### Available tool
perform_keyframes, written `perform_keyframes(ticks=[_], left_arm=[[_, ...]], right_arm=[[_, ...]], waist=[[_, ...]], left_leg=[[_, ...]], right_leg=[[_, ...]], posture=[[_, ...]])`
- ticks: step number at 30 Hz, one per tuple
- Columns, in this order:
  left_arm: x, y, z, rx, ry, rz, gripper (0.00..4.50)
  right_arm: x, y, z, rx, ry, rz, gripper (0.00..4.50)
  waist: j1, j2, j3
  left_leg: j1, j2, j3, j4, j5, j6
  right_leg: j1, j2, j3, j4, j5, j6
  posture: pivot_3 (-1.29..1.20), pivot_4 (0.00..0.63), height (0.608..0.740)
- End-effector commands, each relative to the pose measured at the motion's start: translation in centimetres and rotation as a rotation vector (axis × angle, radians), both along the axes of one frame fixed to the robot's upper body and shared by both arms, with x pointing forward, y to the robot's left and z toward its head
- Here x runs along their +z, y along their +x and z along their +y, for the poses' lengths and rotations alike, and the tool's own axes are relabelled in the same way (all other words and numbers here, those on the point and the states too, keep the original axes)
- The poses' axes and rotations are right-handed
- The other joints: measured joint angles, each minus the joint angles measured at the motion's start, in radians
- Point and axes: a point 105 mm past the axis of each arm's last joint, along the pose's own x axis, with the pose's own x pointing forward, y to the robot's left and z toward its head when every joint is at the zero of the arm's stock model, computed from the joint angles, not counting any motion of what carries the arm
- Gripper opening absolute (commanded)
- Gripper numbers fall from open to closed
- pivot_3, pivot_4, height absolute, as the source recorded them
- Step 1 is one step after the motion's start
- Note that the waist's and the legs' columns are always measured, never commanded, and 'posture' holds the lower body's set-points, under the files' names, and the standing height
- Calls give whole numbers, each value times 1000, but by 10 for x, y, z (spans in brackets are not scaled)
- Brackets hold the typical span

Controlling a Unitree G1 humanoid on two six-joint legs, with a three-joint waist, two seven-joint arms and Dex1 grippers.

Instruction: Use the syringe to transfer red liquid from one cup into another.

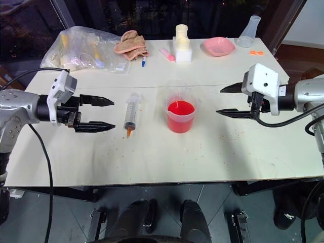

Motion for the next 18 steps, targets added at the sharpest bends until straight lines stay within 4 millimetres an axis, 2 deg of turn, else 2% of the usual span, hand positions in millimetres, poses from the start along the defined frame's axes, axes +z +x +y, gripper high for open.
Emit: perform_keyframes(ticks=[1, 15, 18], left_arm=[[5, -1, 3, 1, 23, -35, 4477], [6, 4, 3, -7, 25, -42, 4477], [14, 15, -1, 52, -18, -99, 4477]], right_arm=[[15, -2, 3, 19, -14, -65, 3117], [14, -2, 0, 5, -4, -55, 3117], [14, -2, 1, 2, 5, -47, 3117]], waist=[[0, 0, 0], [0, 0, 0], [0, 0, 0]], left_leg=[[0, 0, 0, 0, 0, 0], [0, 0, 0, 0, 0, 0], [0, 0, 0, 0, 0, 0]], right_leg=[[0, 0, 0, 0, 0, 0], [0, 0, 0, 0, 0, 0], [0, 0, 0, 0, 0, 1]], posture=[[0, 150, 740], [0, 150, 740], [0, 150, 740]])
